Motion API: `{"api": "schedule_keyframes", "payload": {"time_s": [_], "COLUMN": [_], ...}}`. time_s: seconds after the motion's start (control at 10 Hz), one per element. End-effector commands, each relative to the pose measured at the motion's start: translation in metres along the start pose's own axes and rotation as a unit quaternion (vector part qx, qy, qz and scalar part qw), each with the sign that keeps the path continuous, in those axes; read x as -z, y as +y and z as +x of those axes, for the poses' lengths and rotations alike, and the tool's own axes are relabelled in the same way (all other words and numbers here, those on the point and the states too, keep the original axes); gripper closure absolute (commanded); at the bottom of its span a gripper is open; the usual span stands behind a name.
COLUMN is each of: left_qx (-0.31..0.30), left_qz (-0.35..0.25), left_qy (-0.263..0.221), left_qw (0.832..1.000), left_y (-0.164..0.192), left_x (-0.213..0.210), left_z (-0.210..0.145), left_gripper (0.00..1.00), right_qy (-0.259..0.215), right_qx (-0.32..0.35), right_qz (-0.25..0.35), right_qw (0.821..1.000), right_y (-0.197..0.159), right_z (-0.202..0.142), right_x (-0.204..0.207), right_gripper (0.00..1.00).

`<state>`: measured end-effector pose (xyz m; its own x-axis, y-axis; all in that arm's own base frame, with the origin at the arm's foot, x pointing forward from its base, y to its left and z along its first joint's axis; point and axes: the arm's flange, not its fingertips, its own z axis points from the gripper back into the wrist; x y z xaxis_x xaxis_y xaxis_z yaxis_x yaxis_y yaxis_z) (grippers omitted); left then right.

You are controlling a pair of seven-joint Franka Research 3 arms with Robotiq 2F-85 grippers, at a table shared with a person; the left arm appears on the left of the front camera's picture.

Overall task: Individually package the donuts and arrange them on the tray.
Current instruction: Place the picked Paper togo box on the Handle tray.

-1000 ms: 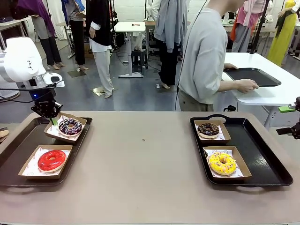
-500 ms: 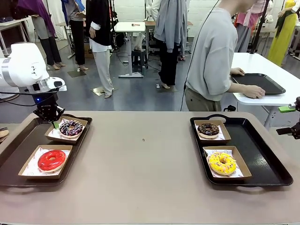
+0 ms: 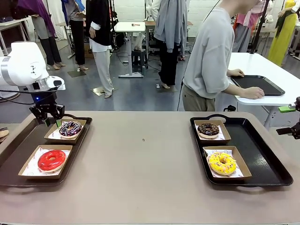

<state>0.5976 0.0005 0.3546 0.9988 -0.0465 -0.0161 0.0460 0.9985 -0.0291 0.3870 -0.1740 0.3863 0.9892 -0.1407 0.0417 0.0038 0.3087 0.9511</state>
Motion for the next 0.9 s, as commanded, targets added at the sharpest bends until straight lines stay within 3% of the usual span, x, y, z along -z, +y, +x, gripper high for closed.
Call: {"api": "schedule_keyframes", "payload": {"time_s": [0.0, 0.1, 0.2, 0.3, 0.4, 0.5, 0.6, 0.8], "left_qx": [-0.008, -0.011, -0.009, -0.011, -0.014, -0.046, -0.005, -0.005], "left_qz": [0.016, 0.016, 0.017, 0.018, 0.019, 0.040, 0.001, 0.001], "left_qy": [0.001, 0.002, 0.004, 0.006, 0.008, 0.025, 0.002, 0.002], "left_qw": [1.000, 1.000, 1.000, 1.000, 1.000, 0.998, 1.000, 1.000], "left_y": [-0.0013, -0.0020, -0.0027, -0.0025, -0.0025, -0.0039, -0.0004, -0.0004], "left_x": [-0.0103, -0.0133, -0.0144, -0.0139, -0.0143, -0.0146, -0.0119, -0.0119], "left_z": [-0.0032, -0.0056, -0.0060, -0.0064, -0.0064, -0.0050, -0.0039, -0.0039], "left_gripper": [0.09, 0.39, 0.00, 0.19, 0.00, 0.00, 0.00, 0.00], "right_qy": [0.008, 0.008, 0.008, 0.008, 0.008, 0.008, 0.008, 0.008], "right_qx": [-0.002, -0.002, -0.002, -0.002, -0.002, -0.002, -0.002, -0.002], "right_qz": [-0.003, -0.003, -0.003, -0.003, -0.003, -0.003, -0.003, -0.003], "right_qw": [1.000, 1.000, 1.000, 1.000, 1.000, 1.000, 1.000, 1.000], "right_y": [0.0015, 0.0015, 0.0015, 0.0015, 0.0015, 0.0015, 0.0015, 0.0015], "right_z": [-0.0016, -0.0016, -0.0016, -0.0016, -0.0016, -0.0016, -0.0016, -0.0016], "right_x": [-0.0008, -0.0008, -0.0008, -0.0008, -0.0008, -0.0008, -0.0008, -0.0008], "right_gripper": [0.00, 0.00, 0.00, 0.00, 0.00, 0.00, 0.00, 0.00]}}
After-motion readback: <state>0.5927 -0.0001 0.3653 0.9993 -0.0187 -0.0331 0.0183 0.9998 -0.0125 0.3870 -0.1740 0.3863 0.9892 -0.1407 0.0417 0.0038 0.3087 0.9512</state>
